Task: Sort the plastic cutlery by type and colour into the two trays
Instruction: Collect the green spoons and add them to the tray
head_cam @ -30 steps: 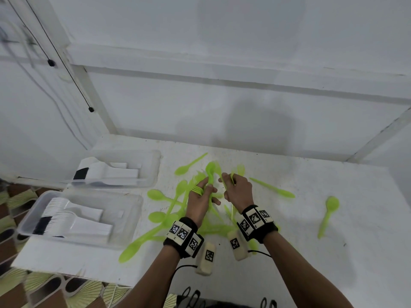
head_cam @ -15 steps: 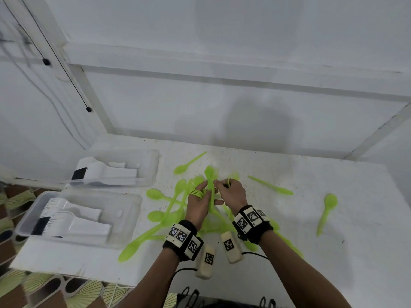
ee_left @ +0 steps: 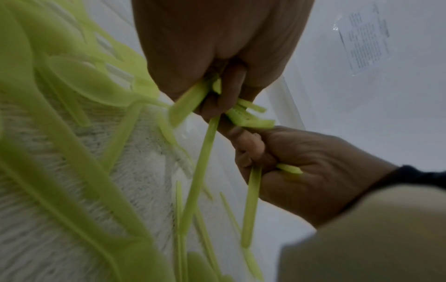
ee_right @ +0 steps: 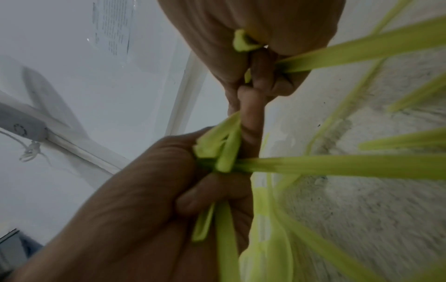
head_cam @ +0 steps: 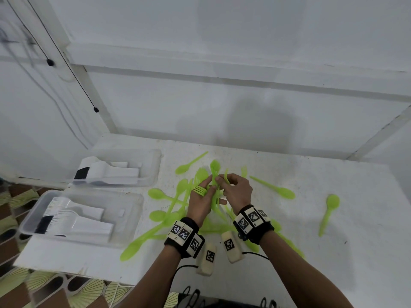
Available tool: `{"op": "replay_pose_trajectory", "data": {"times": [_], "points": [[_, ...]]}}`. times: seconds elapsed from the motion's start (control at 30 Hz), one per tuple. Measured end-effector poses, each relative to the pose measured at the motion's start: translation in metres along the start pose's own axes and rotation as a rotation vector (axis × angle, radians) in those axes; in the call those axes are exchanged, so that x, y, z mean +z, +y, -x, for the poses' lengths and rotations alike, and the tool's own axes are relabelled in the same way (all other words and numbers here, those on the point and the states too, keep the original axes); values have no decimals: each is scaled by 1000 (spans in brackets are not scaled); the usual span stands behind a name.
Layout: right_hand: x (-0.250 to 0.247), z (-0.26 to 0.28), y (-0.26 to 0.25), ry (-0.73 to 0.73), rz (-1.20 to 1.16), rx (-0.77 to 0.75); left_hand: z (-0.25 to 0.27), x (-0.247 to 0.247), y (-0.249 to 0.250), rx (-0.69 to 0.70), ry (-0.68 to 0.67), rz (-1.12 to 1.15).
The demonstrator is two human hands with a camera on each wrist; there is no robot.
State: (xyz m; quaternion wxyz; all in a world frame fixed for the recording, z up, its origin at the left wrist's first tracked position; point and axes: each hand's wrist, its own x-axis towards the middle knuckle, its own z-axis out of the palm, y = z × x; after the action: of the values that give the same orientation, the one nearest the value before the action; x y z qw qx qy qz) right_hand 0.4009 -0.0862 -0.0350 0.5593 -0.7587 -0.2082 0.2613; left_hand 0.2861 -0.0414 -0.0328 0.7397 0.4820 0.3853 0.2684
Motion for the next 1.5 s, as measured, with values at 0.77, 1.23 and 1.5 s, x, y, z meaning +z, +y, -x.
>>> {"op": "replay_pose_trajectory", "data": {"times": [0.77, 1.23, 1.5], "points": [[-13, -17, -8, -159, 350, -32, -8, -13, -19, 47, -3, -128], [-7, -16, -9, -147, 399, -32, -7, -3, -26, 64, 20, -180], [1, -8, -13, -193, 306, 21, -4, -2, -20, -8, 36, -89]]}}
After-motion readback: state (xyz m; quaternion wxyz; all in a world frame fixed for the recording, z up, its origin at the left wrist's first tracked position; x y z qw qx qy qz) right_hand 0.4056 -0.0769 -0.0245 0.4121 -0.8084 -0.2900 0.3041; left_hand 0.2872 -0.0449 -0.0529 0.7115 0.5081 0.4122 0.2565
